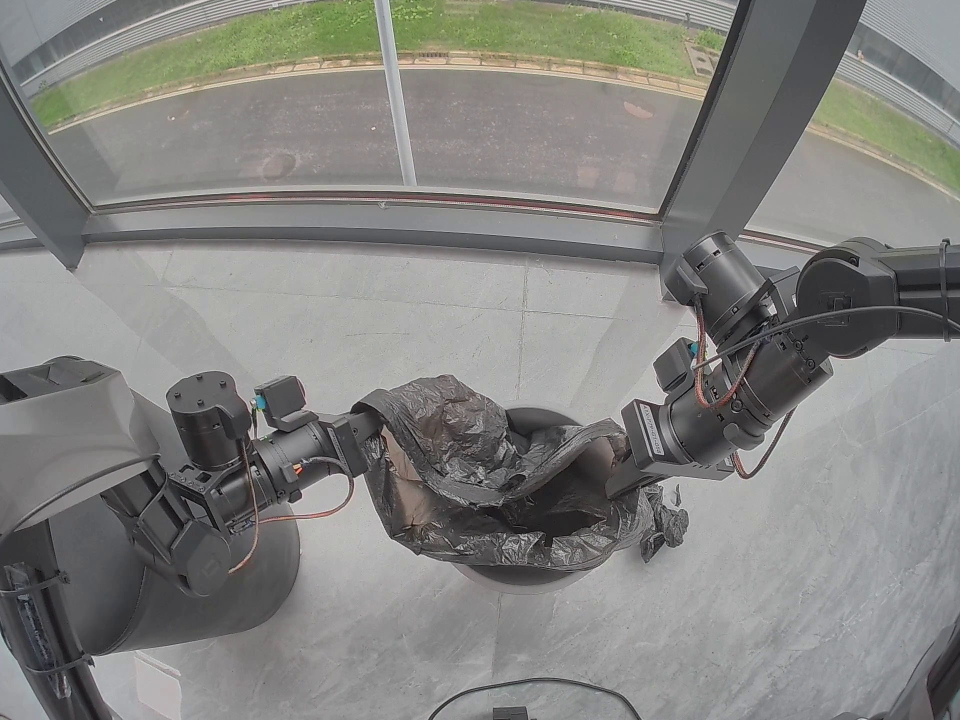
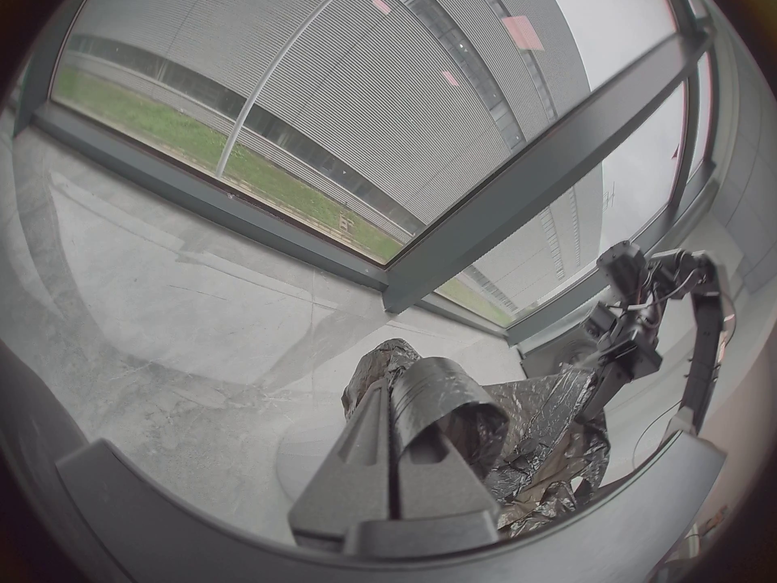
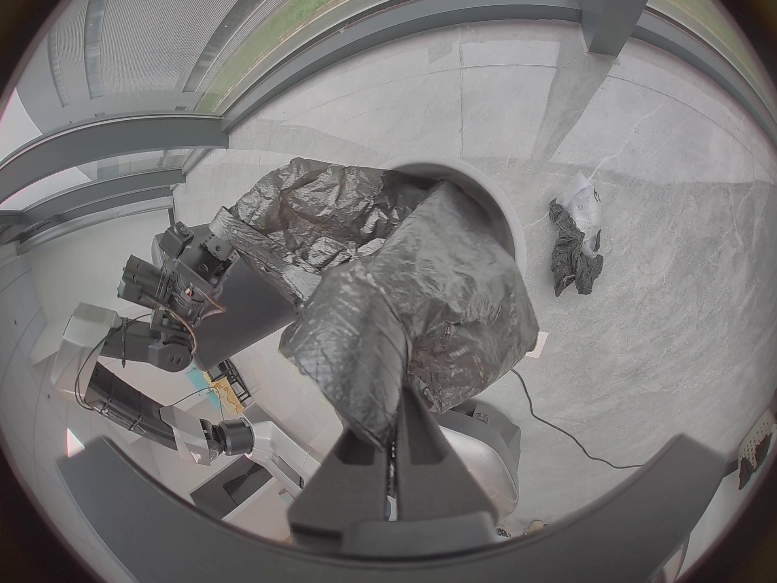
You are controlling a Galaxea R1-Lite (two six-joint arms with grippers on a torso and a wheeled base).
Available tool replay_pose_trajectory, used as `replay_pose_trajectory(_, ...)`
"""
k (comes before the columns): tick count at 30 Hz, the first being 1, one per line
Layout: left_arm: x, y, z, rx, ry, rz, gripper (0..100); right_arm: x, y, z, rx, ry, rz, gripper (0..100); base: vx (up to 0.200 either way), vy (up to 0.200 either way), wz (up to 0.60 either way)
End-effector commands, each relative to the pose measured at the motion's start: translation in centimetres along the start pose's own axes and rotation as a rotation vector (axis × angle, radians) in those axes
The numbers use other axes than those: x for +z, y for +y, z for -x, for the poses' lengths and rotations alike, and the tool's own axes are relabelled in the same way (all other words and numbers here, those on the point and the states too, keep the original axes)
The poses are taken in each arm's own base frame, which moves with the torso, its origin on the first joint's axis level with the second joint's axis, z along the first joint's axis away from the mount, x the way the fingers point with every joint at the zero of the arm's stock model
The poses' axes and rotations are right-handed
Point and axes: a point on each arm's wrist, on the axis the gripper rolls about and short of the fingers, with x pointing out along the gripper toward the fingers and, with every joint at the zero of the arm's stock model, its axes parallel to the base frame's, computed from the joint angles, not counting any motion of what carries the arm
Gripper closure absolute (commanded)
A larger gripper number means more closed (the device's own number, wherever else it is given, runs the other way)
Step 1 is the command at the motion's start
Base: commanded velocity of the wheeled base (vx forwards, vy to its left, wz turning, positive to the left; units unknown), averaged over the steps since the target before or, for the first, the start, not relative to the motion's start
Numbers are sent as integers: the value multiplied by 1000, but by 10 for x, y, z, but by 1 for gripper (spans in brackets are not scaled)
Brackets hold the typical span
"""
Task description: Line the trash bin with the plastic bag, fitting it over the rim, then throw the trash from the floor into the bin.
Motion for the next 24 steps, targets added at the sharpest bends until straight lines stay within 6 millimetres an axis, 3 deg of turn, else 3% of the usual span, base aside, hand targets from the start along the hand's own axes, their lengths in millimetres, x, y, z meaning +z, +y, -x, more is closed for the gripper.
replay_pose_trajectory(1, -11, -19, 0, 6, 25, -35, 100, 0, 0, -1, 0, 1, 0, 100, 0, 0, 0)
replay_pose_trajectory(2, -20, -30, -1, 67, 28, -37, 100, 1, 0, -3, 10, -17, 7, 100, 0, 0, 0)
replay_pose_trajectory(6, -32, -38, 6, 123, 67, -33, 100, 2, -2, -10, 43, -79, 37, 100, 0, 0, 0)
replay_pose_trajectory(16, -24, -44, 22, 156, 115, -23, 100, 3, -3, -41, 131, -94, 153, 100, 0, 0, 0)
replay_pose_trajectory(24, -28, -41, 20, 162, 125, -16, 100, 7, -14, -64, 172, -52, 142, 100, 0, 0, 0)
